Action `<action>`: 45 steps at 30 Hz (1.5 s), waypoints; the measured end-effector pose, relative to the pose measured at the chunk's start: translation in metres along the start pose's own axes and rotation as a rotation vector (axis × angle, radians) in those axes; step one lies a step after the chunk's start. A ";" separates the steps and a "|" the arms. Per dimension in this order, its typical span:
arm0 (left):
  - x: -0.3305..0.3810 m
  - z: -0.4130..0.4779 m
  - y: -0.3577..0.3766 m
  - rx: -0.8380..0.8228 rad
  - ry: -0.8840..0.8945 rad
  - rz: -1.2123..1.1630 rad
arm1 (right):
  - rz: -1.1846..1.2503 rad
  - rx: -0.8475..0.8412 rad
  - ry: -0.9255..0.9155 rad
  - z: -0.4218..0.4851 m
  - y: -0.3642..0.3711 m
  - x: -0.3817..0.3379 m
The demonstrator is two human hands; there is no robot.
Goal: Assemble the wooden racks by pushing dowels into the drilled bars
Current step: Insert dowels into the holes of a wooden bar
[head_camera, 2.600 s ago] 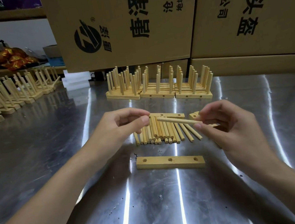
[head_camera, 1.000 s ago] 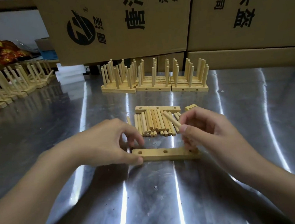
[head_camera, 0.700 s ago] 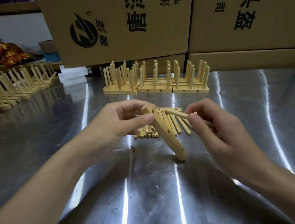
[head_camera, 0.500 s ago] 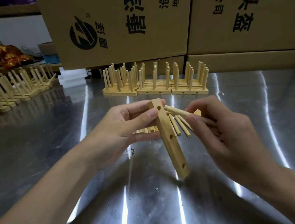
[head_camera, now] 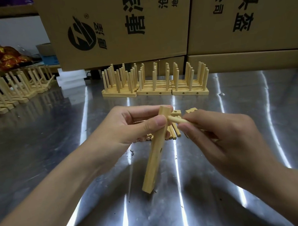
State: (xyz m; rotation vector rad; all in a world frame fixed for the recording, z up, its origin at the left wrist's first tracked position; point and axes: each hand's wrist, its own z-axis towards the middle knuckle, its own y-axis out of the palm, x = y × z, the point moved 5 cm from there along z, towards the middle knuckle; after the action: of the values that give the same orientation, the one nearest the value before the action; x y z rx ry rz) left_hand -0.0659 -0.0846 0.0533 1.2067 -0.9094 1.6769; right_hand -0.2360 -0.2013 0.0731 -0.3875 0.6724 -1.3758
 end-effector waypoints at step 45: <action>-0.058 -0.013 -0.096 0.833 -0.298 -0.835 | 0.008 -0.162 0.326 -0.002 0.042 0.058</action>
State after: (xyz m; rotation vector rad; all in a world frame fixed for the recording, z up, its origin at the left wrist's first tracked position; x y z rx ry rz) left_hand 0.0284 -0.0504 0.0017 2.0500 0.2398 1.1735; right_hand -0.2024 -0.2506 0.0333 -0.2899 1.0573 -1.3945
